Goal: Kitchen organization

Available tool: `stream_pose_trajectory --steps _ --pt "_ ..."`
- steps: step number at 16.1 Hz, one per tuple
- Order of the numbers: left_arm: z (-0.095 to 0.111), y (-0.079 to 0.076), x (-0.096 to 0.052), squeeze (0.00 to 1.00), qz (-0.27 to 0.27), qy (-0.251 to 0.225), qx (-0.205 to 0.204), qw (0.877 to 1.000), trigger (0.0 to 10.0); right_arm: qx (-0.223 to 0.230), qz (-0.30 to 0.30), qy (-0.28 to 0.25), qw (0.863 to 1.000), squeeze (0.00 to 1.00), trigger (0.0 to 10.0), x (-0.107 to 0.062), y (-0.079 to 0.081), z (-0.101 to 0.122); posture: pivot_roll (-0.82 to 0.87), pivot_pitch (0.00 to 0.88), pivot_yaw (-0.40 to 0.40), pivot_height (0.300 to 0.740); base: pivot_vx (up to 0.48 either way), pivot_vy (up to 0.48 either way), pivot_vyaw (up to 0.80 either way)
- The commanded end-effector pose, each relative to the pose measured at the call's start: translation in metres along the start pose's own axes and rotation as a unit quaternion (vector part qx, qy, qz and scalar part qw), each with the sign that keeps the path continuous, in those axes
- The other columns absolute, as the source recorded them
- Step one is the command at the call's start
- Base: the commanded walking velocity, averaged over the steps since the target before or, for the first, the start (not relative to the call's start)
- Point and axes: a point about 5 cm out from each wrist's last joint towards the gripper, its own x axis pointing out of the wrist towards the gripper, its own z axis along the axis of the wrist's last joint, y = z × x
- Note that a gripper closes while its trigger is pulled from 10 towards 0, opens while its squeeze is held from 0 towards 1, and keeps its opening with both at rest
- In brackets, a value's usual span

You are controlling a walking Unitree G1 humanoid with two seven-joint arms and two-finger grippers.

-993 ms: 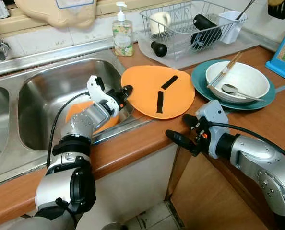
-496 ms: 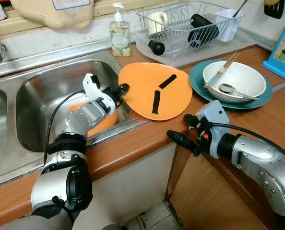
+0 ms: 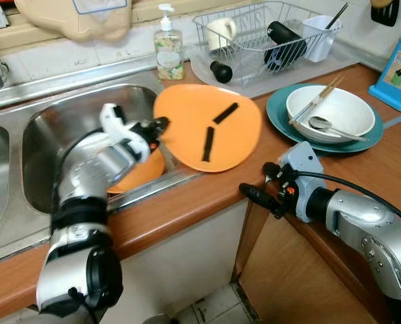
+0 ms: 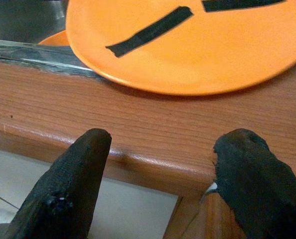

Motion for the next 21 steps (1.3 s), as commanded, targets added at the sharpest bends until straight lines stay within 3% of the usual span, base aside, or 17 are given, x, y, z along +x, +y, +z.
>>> stream_pose_trajectory --steps 1,3,5,8,10,11,12,14,16,19,20,21 --pt "0.011 0.006 -0.008 0.0 0.023 -0.022 0.005 0.999 0.0 -0.007 0.004 -0.003 1.0 0.0 10.0 0.002 0.001 0.004 -0.14 0.0 0.078 0.74 0.0 0.0 0.0" --pt "0.027 -0.004 -0.016 0.0 -0.027 -0.085 0.009 0.996 0.0 -0.007 0.009 -0.008 1.0 0.0 10.0 0.004 0.002 0.005 -0.14 0.0 0.072 0.74 0.0 0.0 0.0" --pt "0.052 -0.023 -0.035 0.0 -0.101 -0.163 -0.018 0.981 0.0 -0.008 0.023 -0.008 1.0 0.0 10.0 0.008 0.005 0.007 -0.12 0.0 0.058 0.74 0.0 0.0 0.0" --pt "0.07 -0.017 -0.055 0.0 -0.068 -0.219 -0.028 0.973 0.0 -0.014 0.031 -0.01 0.999 0.0 10.0 0.012 0.006 0.01 -0.11 0.0 0.048 0.74 0.0 0.0 0.0" --pt "0.081 -0.002 -0.074 0.0 0.01 -0.261 0.036 0.965 0.0 -0.02 0.04 -0.011 0.999 0.0 10.0 0.013 0.008 0.013 -0.11 0.0 0.04 0.74 0.0 0.0 0.0" --pt "0.083 0.002 -0.079 0.0 0.031 -0.263 0.047 0.963 0.0 -0.023 0.043 -0.011 0.999 0.0 10.0 0.014 0.009 0.014 -0.11 0.0 0.036 0.74 0.0 0.0 0.0" --pt "0.085 0.014 -0.087 0.0 0.103 -0.259 0.074 0.958 0.0 -0.026 0.047 -0.012 0.998 0.0 10.0 0.015 0.009 0.015 -0.1 0.0 0.031 0.74 0.0 0.0 0.0" --pt "0.082 0.014 -0.086 0.0 0.129 -0.231 0.095 0.96 0.0 -0.03 0.053 -0.012 0.998 0.0 10.0 0.016 0.009 0.017 -0.1 0.0 0.03 0.74 0.0 0.0 0.0" --pt "0.076 0.019 -0.079 0.0 0.153 -0.213 0.104 0.959 0.0 -0.035 0.057 -0.008 0.998 0.0 10.0 0.018 0.01 0.016 -0.11 0.0 0.039 0.74 0.0 0.0 0.0" --pt "0.063 0.039 -0.059 0.0 0.231 -0.171 0.089 0.954 0.0 -0.038 0.057 -0.007 0.998 0.0 10.0 0.019 0.011 0.017 -0.13 0.0 0.058 0.74 0.0 0.0 0.0" --pt "0.06 0.041 -0.055 0.0 0.247 -0.16 0.09 0.952 4.5 -0.038 0.054 -0.004 0.998 0.0 10.0 0.019 0.011 0.016 -0.13 0.0 0.063 0.74 0.0 0.0 0.0" --pt "0.057 0.044 -0.05 0.0 0.266 -0.149 0.099 0.947 10.0 -0.039 0.051 -0.003 0.998 0.0 10.0 0.019 0.01 0.016 -0.13 0.0 0.066 0.74 0.0 0.0 0.0"
